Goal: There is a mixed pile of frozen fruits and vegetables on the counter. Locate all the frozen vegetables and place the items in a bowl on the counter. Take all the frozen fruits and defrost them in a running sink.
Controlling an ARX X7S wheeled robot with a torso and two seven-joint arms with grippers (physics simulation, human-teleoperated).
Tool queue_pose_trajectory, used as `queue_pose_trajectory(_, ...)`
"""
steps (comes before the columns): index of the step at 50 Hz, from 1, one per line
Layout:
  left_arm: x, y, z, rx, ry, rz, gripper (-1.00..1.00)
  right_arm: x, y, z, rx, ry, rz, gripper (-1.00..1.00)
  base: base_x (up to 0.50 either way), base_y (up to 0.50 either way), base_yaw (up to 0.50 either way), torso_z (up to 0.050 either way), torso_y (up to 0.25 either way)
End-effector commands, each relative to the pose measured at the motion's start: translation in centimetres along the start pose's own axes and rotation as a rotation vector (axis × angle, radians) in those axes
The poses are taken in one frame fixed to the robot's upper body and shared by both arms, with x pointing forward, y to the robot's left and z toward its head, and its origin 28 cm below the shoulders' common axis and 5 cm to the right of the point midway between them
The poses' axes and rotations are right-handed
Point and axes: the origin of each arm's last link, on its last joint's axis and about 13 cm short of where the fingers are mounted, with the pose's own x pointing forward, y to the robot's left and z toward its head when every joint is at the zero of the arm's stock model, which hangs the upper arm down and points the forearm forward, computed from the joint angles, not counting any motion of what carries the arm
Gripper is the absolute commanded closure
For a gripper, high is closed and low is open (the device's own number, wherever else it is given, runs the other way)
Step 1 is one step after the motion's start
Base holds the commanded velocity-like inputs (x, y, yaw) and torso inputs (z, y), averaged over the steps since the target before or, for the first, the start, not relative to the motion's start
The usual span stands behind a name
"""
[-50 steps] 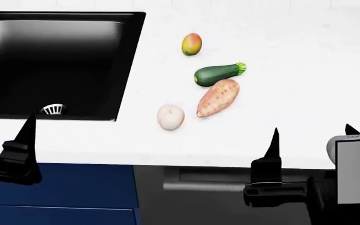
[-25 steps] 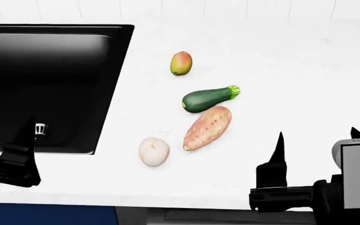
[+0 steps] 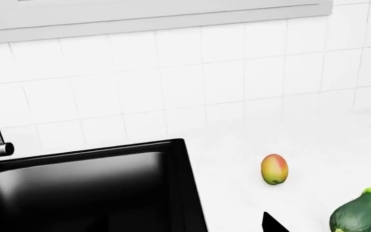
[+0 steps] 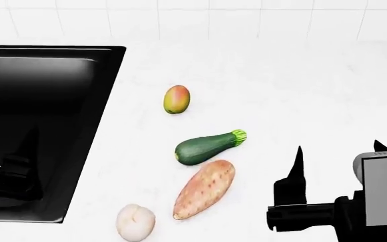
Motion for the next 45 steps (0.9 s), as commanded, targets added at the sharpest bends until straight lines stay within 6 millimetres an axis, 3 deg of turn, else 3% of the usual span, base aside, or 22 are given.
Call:
queue_pose_trajectory(1,0.0,0.2,0.0,-0.008,0.000,0.002,-1.00,0.0,0.1,-0.1,-0.007,0.008,0.004,-1.00,0.35,0.00,0.00,0.000,0.000)
queue_pose_trajectory(10,0.0,0.1,-0.1,-0.021,0.005,-0.003,-1.00,0.0,0.1,-0.2,0.005,0.018,0.000,-1.00,0.32,0.00,0.00,0.000,0.000)
queue_pose_trajectory(20,0.0,0.2,0.0,-0.081,-0.001,-0.008,-1.00,0.1,0.2,0.0,0.076,0.033,0.027,-1.00,0.01,0.00,0.00,0.000,0.000)
queue_pose_trajectory(24,-0.1,0.1,0.1,-0.069,-0.026,-0.014,-1.00,0.3,1.0,0.2,0.132,0.068,0.083,-1.00,0.00,0.00,0.00,0.000,0.000)
queue_pose_trajectory(27,0.0,0.2,0.0,-0.074,-0.019,-0.014,-1.00,0.2,1.9,0.5,0.271,0.097,0.189,-1.00,0.00,0.00,0.00,0.000,0.000)
queue_pose_trajectory(32,0.0,0.1,-0.1,-0.076,-0.011,-0.021,-1.00,0.1,3.3,-0.2,0.255,0.231,0.258,-1.00,0.00,0.00,0.00,0.000,0.000)
queue_pose_trajectory(45,0.1,-0.1,-0.2,-0.071,-0.007,-0.035,-1.00,0.9,4.7,-0.8,0.411,0.306,0.279,-1.00,0.00,0.00,0.00,0.000,0.000)
